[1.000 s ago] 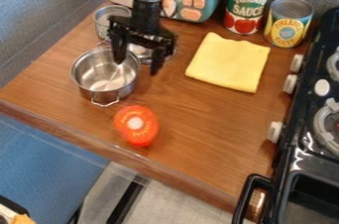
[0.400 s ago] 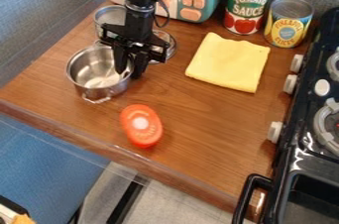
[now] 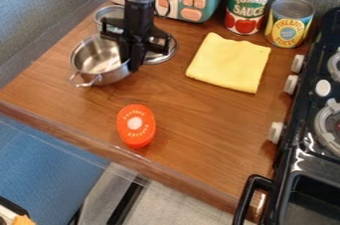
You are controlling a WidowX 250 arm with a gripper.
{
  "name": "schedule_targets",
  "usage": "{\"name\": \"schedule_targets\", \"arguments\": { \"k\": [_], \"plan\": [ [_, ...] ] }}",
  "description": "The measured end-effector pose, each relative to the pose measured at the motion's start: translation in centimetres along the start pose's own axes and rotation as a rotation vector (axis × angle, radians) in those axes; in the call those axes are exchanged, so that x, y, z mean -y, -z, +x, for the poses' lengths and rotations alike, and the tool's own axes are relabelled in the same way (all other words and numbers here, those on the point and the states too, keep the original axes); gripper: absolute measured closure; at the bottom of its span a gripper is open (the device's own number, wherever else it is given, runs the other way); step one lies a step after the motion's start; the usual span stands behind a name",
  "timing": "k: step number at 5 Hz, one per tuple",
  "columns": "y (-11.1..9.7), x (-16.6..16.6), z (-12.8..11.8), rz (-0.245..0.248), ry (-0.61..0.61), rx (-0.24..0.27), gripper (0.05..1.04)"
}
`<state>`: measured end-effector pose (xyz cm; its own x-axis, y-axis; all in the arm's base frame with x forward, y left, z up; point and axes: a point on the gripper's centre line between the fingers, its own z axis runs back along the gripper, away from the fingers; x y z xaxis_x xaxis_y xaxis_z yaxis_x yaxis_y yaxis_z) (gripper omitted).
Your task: Put the silver pot in the top of the yellow cloth
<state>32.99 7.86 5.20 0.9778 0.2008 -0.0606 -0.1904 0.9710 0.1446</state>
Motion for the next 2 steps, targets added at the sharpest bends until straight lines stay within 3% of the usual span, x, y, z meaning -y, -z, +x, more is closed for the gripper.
{"name": "schedule_targets", "arguments": {
  "k": [1,2],
  "plan": [
    [-2.9,1.5,-0.8,-0.009,0.028,0.035,1.006],
    [-5.9,5.5,-1.3,-0.043,0.112,0.105,1.006]
  ]
}}
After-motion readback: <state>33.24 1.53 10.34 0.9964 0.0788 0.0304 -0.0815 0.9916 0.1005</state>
